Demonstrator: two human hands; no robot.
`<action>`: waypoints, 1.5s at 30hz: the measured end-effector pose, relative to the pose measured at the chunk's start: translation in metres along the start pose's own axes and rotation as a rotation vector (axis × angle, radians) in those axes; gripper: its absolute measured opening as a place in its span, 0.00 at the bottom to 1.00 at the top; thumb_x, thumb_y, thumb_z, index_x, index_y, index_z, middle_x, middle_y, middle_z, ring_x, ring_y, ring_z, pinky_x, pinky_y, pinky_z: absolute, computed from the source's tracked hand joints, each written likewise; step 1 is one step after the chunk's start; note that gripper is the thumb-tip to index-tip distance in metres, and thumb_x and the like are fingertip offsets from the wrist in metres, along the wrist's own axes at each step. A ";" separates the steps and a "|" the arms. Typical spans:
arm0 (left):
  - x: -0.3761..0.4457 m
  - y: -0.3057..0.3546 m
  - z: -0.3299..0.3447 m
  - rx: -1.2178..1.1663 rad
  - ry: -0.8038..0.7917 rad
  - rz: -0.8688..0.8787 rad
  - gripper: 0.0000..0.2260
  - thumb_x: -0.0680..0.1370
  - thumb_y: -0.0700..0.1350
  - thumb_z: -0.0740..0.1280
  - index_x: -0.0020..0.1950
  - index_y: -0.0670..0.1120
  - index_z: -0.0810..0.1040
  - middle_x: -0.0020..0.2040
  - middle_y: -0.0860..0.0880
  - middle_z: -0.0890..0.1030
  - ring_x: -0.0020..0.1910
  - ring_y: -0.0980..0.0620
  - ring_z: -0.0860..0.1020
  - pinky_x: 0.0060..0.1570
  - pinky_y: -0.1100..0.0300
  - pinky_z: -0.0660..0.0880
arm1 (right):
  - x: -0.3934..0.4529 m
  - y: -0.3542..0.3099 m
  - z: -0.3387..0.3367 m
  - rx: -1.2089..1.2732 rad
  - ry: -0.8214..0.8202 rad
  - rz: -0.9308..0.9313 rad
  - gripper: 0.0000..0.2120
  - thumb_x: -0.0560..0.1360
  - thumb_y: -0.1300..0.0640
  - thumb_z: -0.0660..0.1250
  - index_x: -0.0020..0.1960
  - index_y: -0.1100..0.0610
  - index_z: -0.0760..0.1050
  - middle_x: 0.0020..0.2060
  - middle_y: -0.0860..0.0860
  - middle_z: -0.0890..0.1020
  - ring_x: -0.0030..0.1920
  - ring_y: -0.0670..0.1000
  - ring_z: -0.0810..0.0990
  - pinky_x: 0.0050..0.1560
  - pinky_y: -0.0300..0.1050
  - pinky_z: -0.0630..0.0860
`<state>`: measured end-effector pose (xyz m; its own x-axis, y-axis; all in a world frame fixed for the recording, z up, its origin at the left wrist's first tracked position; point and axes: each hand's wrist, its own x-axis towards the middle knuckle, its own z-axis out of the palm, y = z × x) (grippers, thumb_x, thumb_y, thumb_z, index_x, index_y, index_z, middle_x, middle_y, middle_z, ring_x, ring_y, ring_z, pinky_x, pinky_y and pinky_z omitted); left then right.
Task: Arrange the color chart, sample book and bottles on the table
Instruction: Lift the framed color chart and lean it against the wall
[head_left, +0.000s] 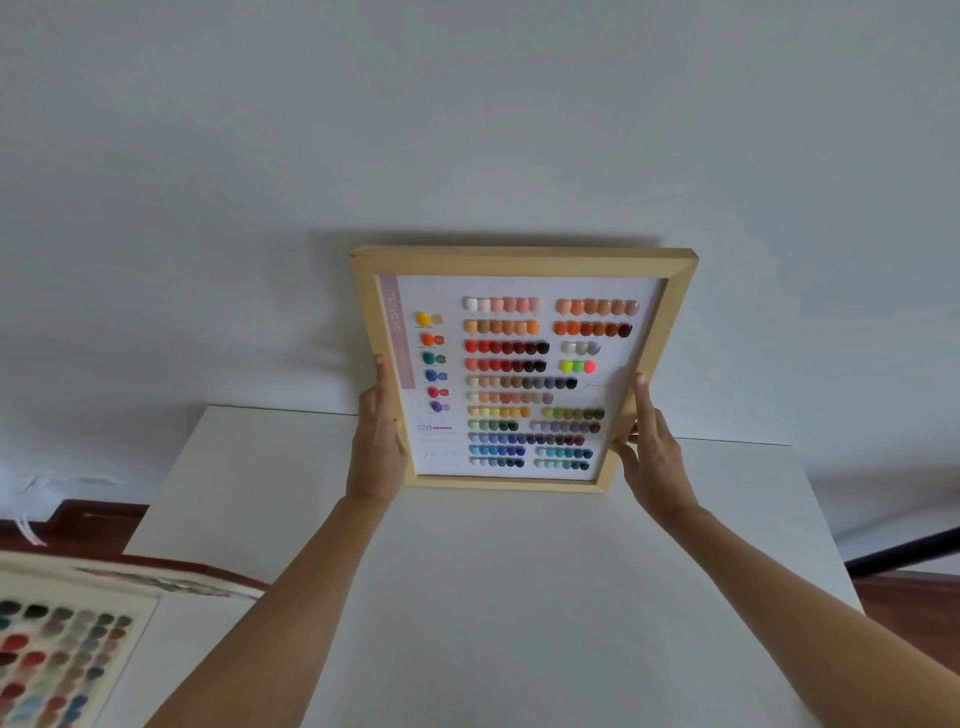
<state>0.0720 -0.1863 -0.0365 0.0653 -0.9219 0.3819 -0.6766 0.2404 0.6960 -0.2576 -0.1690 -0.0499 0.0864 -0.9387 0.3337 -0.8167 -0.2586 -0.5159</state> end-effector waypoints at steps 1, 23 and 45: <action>0.000 0.000 -0.001 0.004 -0.001 -0.001 0.43 0.76 0.37 0.66 0.76 0.58 0.38 0.63 0.43 0.67 0.60 0.55 0.72 0.46 0.59 0.80 | 0.000 0.000 0.000 0.002 -0.001 0.005 0.42 0.73 0.68 0.68 0.77 0.59 0.45 0.56 0.64 0.74 0.46 0.58 0.79 0.47 0.60 0.82; -0.033 0.041 -0.012 0.086 0.016 0.019 0.42 0.73 0.34 0.69 0.78 0.53 0.46 0.74 0.43 0.57 0.73 0.47 0.63 0.49 0.49 0.82 | -0.042 -0.025 -0.050 -0.039 -0.066 0.156 0.48 0.74 0.65 0.69 0.76 0.44 0.38 0.69 0.60 0.65 0.53 0.58 0.78 0.58 0.57 0.77; -0.169 0.220 0.125 -0.126 -0.525 0.431 0.24 0.78 0.37 0.63 0.73 0.46 0.64 0.72 0.45 0.66 0.73 0.48 0.65 0.67 0.53 0.72 | -0.244 0.057 -0.246 -0.133 -0.001 0.621 0.16 0.76 0.64 0.66 0.64 0.58 0.73 0.53 0.56 0.81 0.50 0.52 0.80 0.55 0.46 0.78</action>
<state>-0.1790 -0.0159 -0.0239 -0.5755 -0.7537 0.3174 -0.4698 0.6224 0.6260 -0.4658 0.1014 0.0331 -0.4254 -0.9050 0.0028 -0.7787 0.3644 -0.5108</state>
